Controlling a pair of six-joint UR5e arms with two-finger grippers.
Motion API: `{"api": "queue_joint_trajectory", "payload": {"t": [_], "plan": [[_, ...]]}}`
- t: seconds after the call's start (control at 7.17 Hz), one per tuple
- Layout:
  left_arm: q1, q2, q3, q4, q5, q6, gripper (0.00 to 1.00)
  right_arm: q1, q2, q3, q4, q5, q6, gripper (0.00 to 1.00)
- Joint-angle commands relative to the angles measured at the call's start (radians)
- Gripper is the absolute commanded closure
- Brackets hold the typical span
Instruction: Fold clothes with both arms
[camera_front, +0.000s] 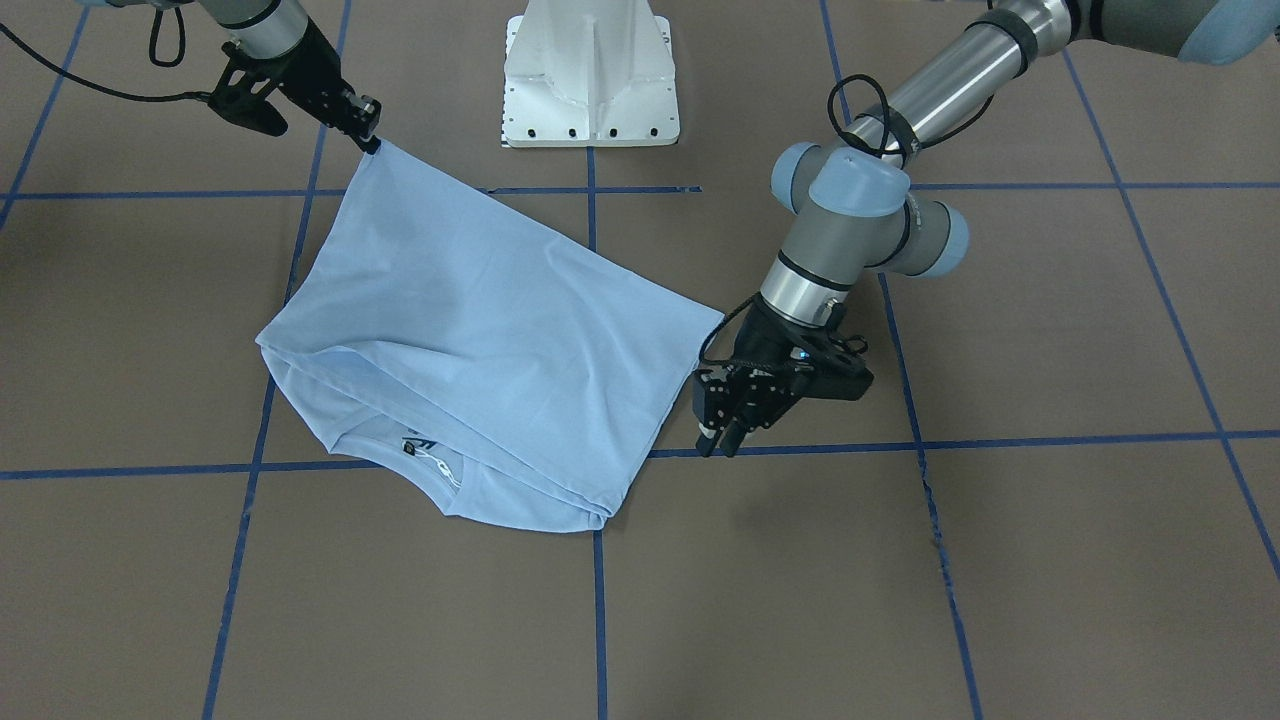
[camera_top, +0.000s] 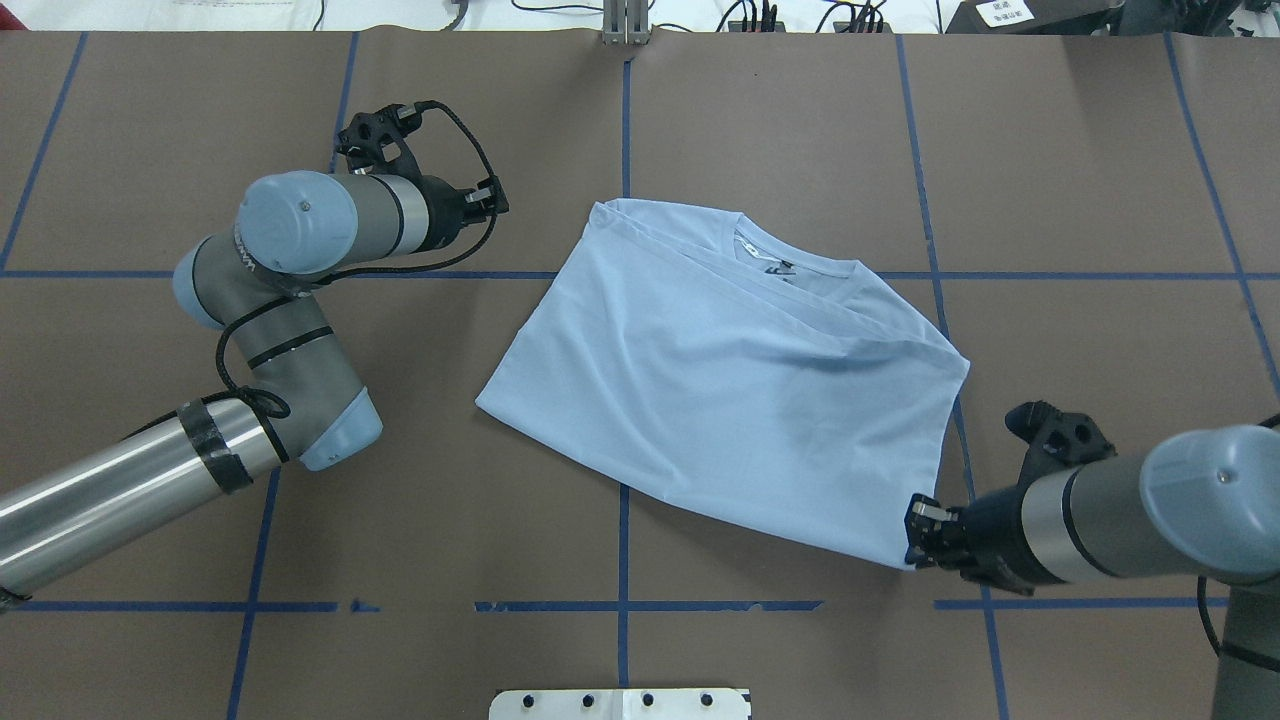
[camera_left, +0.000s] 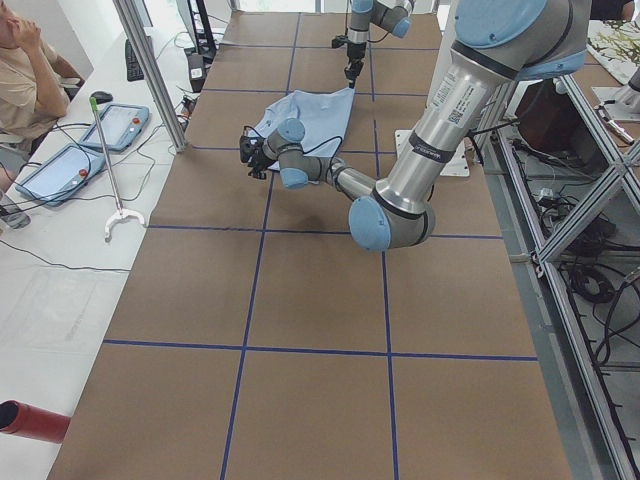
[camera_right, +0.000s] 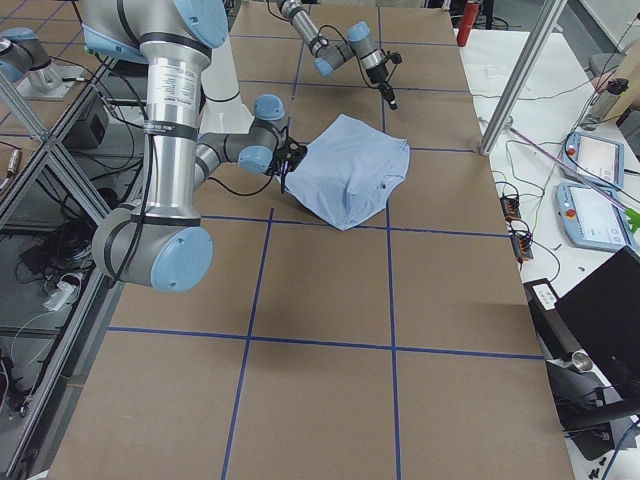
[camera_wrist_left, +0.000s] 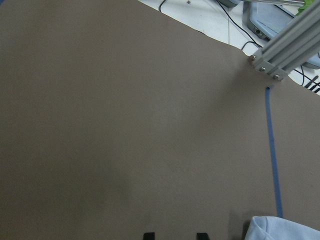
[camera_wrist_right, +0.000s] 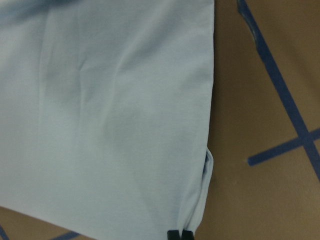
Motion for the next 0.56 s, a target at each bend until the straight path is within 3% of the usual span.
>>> {"api": "queue_joint_trajectory", "payload": {"t": [0.0,0.14,0.42], "plan": [[0.089,0.089,-0.167,0.018,-0.043,-0.176,0.58,-0.079,-0.011,0.031,0.000,-0.015,0.018,0.01],[0.126,0.116,-0.177,0.020,-0.034,-0.186,0.56,-0.079,-0.012,0.028,-0.001,-0.076,0.031,0.00],[0.155,0.131,-0.180,0.108,-0.020,-0.259,0.54,-0.049,0.003,0.017,-0.002,-0.097,0.031,0.00]]}}
